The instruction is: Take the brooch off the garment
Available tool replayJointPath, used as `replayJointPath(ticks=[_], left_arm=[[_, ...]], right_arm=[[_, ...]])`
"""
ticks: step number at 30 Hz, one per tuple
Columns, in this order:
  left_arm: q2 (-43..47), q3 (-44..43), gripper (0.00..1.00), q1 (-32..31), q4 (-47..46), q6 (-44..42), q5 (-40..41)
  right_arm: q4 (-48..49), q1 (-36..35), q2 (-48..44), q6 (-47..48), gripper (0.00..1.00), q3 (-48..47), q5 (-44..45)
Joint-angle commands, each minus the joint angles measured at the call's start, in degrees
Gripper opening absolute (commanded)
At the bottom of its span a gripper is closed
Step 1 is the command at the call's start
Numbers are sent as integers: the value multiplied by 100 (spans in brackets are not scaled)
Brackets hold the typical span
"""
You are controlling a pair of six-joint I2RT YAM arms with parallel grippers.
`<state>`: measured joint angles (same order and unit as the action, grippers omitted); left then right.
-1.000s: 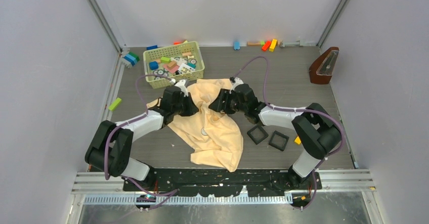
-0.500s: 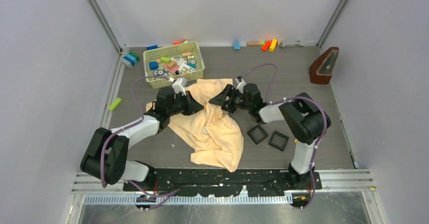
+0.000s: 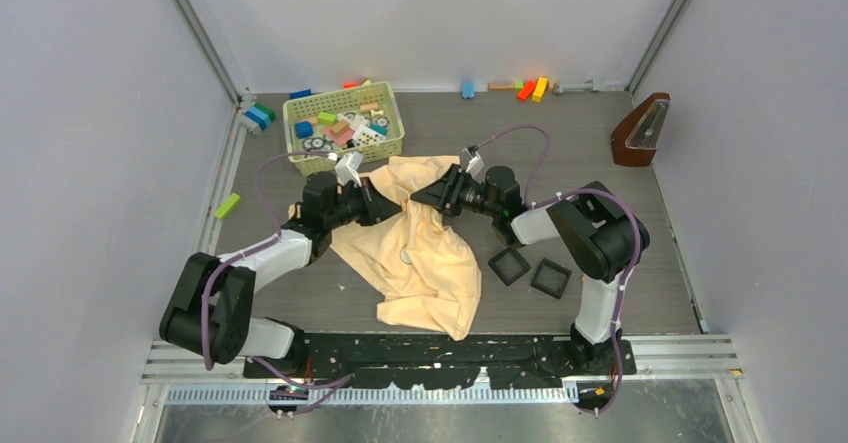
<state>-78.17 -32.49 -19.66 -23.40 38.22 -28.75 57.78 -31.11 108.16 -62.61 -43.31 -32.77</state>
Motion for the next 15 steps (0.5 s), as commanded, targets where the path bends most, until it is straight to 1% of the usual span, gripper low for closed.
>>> replayJointPath(ticks=[1,4,9,13,15], left_arm=[[-95,116,0,189,-888,397,-444],[-143,178,0,255,-1208,580,-617],[-118,252,0,286,-1462,706,-730],[-157,296,0,313,-1726,845,-872],[-207,296,0,322,-1782,885,-914]], right_arm=[[601,-35,55,-37,52,-47,-163],[360,-42,84,56,57,-107,-93],[149,-74,173,122,62,-198,-111],[193,-132,251,99,63,-280,-206],[334,-146,257,54,61,-281,-280]])
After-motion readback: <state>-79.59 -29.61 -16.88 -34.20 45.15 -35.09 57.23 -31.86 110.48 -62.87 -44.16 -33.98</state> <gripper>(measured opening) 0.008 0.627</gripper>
